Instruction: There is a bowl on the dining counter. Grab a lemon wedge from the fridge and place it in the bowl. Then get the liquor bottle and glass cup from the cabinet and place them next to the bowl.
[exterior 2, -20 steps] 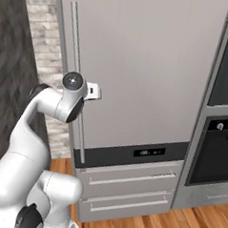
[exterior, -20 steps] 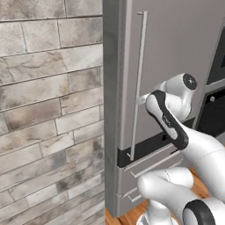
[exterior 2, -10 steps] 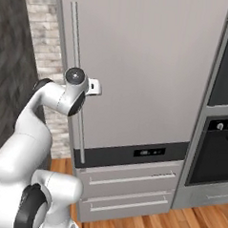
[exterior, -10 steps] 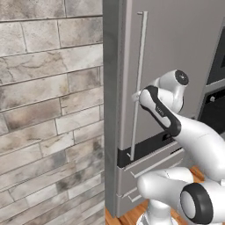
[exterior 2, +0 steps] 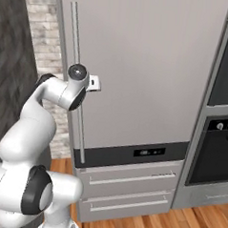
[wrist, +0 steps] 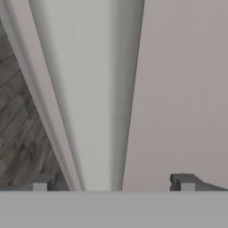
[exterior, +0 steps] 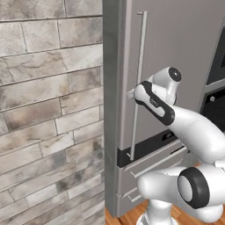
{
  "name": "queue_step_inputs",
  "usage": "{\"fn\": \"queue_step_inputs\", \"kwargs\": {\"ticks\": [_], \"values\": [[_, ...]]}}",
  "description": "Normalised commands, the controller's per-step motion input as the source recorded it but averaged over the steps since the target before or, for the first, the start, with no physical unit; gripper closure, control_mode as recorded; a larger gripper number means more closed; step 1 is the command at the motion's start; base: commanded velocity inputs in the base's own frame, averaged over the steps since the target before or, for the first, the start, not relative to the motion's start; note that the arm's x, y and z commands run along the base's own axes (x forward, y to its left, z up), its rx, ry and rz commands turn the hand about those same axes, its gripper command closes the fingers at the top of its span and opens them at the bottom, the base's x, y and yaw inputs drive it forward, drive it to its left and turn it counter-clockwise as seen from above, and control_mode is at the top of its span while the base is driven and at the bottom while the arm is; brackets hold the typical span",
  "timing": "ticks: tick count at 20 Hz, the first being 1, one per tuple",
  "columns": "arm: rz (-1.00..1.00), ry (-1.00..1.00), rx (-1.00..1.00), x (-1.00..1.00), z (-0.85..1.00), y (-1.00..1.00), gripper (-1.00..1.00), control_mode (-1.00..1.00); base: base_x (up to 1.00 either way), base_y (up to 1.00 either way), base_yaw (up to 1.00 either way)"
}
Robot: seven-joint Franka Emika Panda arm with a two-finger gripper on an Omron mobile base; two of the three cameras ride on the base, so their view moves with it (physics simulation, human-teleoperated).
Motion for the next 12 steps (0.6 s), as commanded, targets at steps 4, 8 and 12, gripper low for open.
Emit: {"fn": "queue_step_inputs", "kwargs": {"ticks": [4,8,12], "values": [[0.03,0.0,0.0,0.47,-0.03,0.12,-1.0,-1.0,0.0,0.0,0.0],[0.03,0.0,0.0,0.45,-0.07,0.11,1.0,-1.0,0.0,0.0,0.0],[0.01,0.02,0.0,0.13,-0.03,0.02,1.0,-1.0,0.0,0.0,0.0]]}}
